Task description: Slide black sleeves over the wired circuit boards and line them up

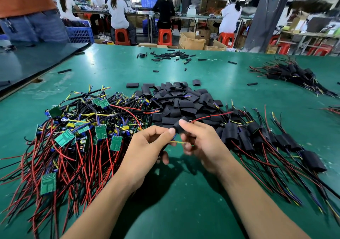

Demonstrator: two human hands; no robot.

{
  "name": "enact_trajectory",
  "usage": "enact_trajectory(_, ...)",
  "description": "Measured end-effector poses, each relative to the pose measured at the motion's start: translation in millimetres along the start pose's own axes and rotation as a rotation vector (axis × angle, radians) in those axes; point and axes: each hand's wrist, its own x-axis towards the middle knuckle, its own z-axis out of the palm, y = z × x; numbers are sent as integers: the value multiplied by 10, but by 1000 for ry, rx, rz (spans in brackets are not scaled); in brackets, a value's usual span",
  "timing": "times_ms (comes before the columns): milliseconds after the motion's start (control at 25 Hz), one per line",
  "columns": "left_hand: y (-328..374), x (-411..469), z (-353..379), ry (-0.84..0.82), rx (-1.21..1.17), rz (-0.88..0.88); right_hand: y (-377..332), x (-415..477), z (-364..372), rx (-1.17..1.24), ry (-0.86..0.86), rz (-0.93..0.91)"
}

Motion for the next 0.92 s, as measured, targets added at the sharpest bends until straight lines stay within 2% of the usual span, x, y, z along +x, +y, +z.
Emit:
enact_trajectory(120,-2,5,6,-76,-48,-59,-2,36,20,165,125,-100)
enact_trajectory(240,-30,6,14,-66,-24,-34,-21,51,-2,222,145,-149)
enact_trajectory(360,-34,7,8,-51,-7,-24,-18,43,-5,167,106,-167)
enact_trajectory(520,-43,14,7,-54,-4,-35,-6,43,-40,-19,146,-198)
enact_trajectory(680,-42,11,11,-38,-11,-45,-58,30,-70,5,124,-139)
enact_trajectory(800,-34,3,21,-29,-24,-33,-24,17,-62,-140,65,-144)
enact_trajectory(920,-29,-5,19,-18,2,-14,23,4,-26,-137,-10,-137)
